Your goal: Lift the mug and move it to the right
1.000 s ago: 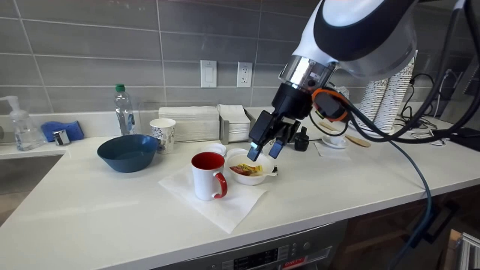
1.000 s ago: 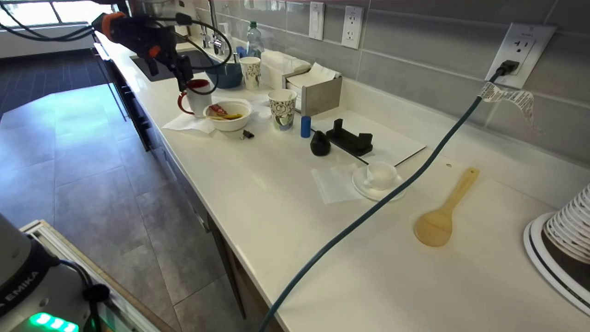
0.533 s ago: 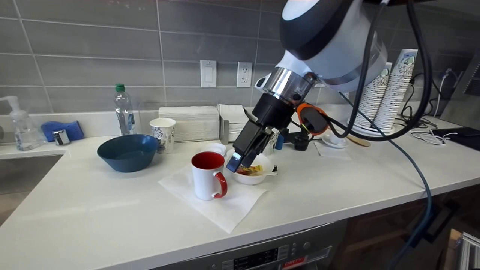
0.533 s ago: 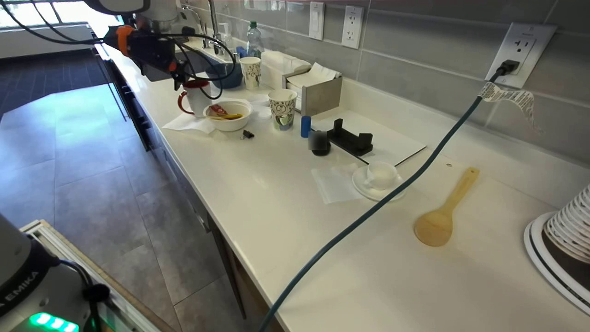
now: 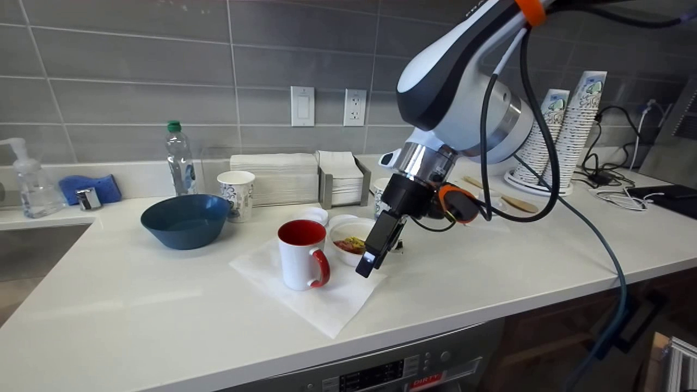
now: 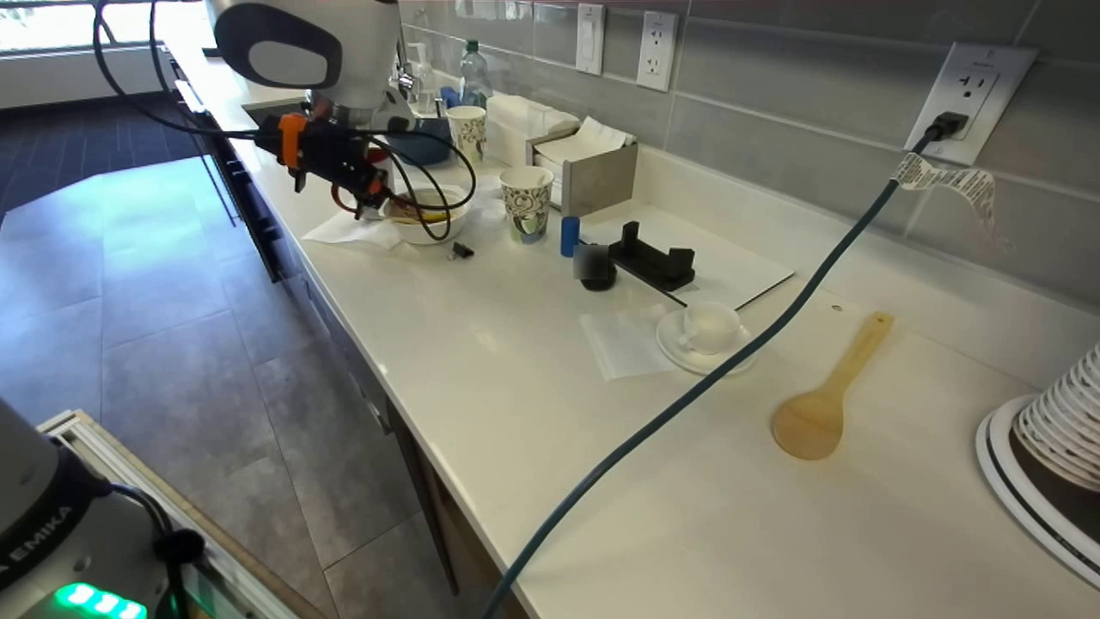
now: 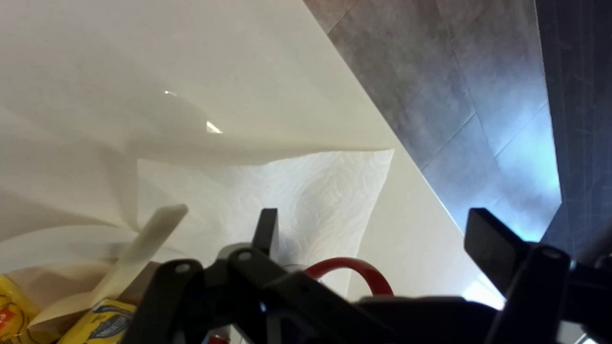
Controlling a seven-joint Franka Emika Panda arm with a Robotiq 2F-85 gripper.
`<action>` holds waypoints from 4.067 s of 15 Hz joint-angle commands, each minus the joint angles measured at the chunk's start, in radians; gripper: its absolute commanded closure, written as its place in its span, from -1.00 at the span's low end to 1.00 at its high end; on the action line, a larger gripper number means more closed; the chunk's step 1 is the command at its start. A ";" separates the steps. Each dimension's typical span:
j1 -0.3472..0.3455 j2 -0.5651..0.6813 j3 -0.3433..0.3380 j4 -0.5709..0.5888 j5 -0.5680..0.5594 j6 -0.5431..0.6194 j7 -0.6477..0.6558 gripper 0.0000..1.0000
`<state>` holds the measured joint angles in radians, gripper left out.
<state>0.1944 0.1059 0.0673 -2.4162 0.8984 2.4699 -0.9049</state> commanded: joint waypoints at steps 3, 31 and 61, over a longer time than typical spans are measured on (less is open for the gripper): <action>-0.032 -0.001 0.038 0.005 -0.006 0.000 0.005 -1.00; -0.047 0.153 0.112 0.140 0.455 -0.021 -0.737 -1.00; -0.034 0.057 0.085 0.112 0.554 0.010 -0.828 0.94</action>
<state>0.1577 0.2324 0.1563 -2.2866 1.4336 2.4669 -1.7454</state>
